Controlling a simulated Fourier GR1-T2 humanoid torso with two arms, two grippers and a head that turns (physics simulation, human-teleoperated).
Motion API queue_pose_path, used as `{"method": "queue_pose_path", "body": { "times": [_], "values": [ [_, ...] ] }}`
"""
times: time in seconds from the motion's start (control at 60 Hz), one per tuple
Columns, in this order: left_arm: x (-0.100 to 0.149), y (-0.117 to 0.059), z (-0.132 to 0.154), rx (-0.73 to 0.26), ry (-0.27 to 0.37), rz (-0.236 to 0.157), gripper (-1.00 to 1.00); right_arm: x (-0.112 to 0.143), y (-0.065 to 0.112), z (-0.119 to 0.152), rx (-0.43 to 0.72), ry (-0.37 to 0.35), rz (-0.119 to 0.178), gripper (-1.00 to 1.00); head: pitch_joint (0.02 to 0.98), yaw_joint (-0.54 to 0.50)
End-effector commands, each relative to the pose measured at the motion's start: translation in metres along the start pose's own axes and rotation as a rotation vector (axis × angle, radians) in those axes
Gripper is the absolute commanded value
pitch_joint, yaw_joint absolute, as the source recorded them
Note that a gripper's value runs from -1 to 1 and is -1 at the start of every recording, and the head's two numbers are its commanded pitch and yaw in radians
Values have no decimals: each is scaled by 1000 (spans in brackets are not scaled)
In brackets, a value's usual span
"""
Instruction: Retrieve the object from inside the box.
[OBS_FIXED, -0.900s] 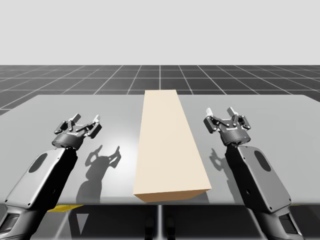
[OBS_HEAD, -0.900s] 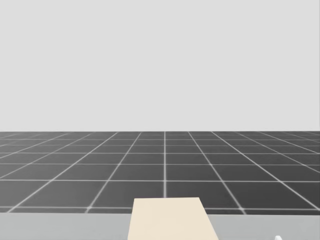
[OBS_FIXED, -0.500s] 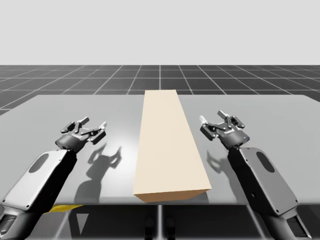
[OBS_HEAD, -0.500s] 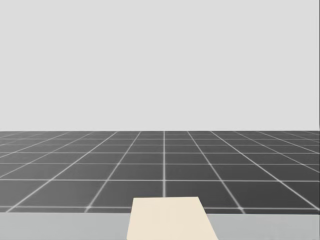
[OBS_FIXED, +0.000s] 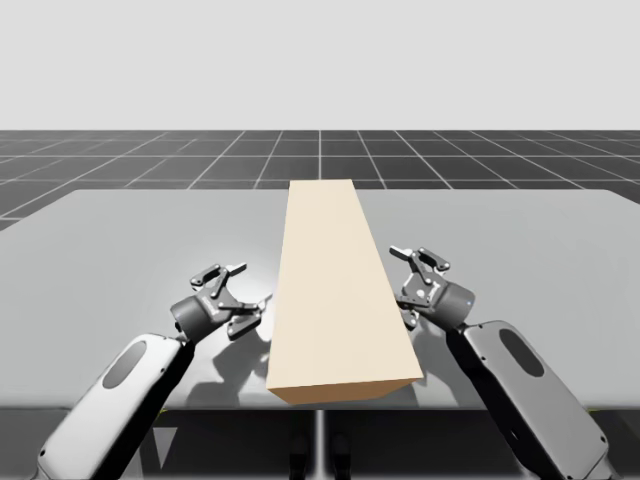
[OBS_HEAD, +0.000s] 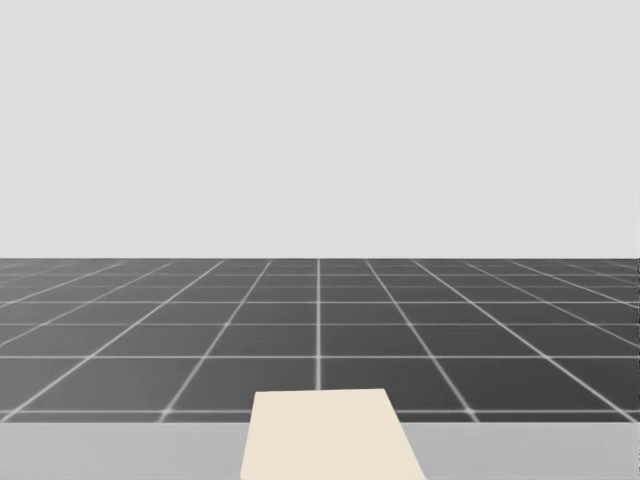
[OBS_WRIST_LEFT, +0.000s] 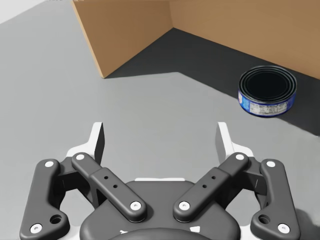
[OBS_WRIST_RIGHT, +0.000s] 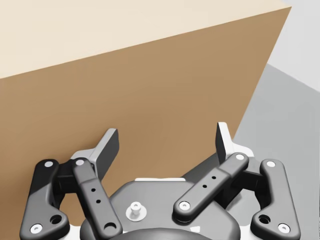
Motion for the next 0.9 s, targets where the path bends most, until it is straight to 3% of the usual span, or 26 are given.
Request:
{"method": "queue_pose_path", "body": {
  "times": [0.017,0.1,0.133,0.233,0.283,0.367,0.433,0.517,0.633,0.733,0.817,0.9],
  "values": [
    [1,-33,-10,-75,17,-34,-1000,0,28,-5,111,-25,21,-1000,107,-10],
    [6,-45,-16,-112,21,-41,-1000,-1,28,-6,110,-23,26,-1000,108,-13],
    [8,-50,-20,-132,17,-27,-1000,-2,29,-6,109,-23,34,-1000,108,-14],
    [8,-55,-33,-147,6,-13,-1000,-2,30,-7,111,-23,43,-1000,111,-11],
    [5,-55,-43,-148,5,-28,-1000,-2,31,-7,114,-25,45,-1000,114,-8],
    [4,-58,-58,-174,8,24,-1000,-2,32,-8,115,-28,51,-1000,117,-6],
    [4,-61,-69,-180,14,29,-1000,-3,32,-8,112,-27,58,-1000,121,-5],
    [0,-64,-85,-203,25,77,-1000,-2,34,-8,115,-31,64,-1000,126,-5],
    [-4,-73,-100,-237,43,109,-1000,-1,36,-9,117,-36,66,-1000,135,-4],
    [-8,-77,-113,-236,57,112,-1000,0,37,-9,116,-41,67,-1000,143,-7],
    [-14,-76,-122,-233,65,137,-1000,1,37,-9,116,-46,65,-1000,148,-9],
    [-19,-81,-129,-234,80,131,-1000,2,38,-9,115,-49,67,-1000,157,-8]
  ]
}}
